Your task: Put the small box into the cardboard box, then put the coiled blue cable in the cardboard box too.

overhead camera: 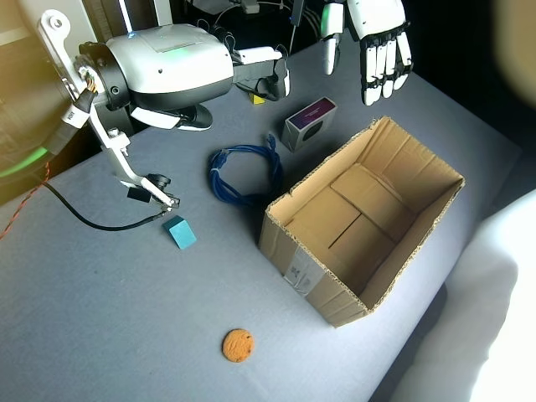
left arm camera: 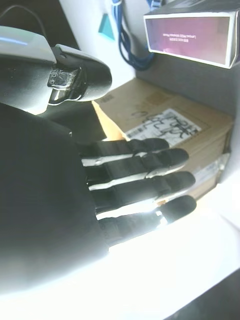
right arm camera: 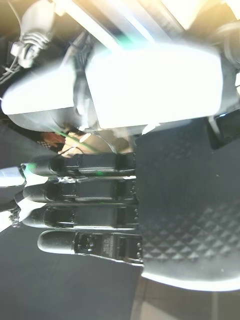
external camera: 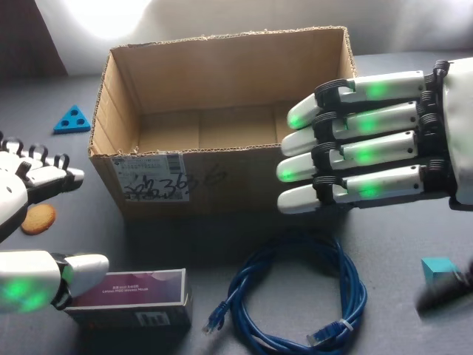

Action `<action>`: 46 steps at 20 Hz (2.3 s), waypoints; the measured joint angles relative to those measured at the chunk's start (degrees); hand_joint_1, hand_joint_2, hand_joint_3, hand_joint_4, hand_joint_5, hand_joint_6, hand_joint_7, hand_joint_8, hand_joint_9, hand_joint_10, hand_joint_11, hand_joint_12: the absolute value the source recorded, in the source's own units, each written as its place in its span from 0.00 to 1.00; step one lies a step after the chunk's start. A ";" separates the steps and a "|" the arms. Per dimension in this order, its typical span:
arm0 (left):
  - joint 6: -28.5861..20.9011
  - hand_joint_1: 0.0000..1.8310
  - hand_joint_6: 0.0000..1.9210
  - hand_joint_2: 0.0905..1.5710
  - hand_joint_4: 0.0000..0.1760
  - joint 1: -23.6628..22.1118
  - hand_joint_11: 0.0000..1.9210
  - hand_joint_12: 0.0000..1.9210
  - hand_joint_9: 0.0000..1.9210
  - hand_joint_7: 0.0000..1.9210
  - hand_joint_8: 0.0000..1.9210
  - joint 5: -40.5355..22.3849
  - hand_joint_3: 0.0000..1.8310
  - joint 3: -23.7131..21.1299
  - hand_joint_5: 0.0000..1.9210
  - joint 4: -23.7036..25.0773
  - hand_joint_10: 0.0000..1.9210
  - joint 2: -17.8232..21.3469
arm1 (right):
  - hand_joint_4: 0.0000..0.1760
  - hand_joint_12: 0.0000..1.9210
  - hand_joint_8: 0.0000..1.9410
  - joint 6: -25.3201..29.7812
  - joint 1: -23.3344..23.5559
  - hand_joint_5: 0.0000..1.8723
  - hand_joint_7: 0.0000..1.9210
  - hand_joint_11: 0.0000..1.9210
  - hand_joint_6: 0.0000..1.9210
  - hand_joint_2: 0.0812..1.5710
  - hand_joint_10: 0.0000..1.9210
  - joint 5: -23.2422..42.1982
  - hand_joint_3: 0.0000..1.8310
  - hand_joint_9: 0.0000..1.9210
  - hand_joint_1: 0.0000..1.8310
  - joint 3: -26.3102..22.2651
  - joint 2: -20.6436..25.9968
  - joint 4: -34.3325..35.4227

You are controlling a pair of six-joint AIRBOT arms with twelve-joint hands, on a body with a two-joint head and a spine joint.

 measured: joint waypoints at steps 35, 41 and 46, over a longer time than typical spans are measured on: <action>7.17 0.66 0.00 0.58 0.00 3.72 0.00 0.38 0.12 0.12 0.00 -14.67 0.00 -3.13 0.13 -20.72 0.00 -14.53 | 0.00 0.42 0.00 -0.02 0.00 0.15 0.17 0.00 0.00 0.61 0.01 -0.04 0.00 0.16 0.34 0.00 0.07 -0.09; 7.58 0.64 0.00 0.59 0.00 3.72 0.00 0.37 0.13 0.15 0.00 -17.94 0.00 -3.10 0.14 -20.74 0.01 -18.56 | 0.00 0.42 0.00 -0.02 0.00 0.14 0.16 0.00 0.00 0.62 0.00 -0.07 0.00 0.15 0.33 0.00 0.07 -0.04; 7.80 0.63 0.00 0.60 0.00 3.72 0.00 0.35 0.14 0.15 0.00 -18.38 0.00 -2.27 0.14 -20.15 0.00 -20.59 | 0.00 0.44 0.00 -0.02 0.00 0.16 0.17 0.00 0.00 0.61 0.00 -0.04 0.00 0.17 0.33 0.00 0.07 -0.04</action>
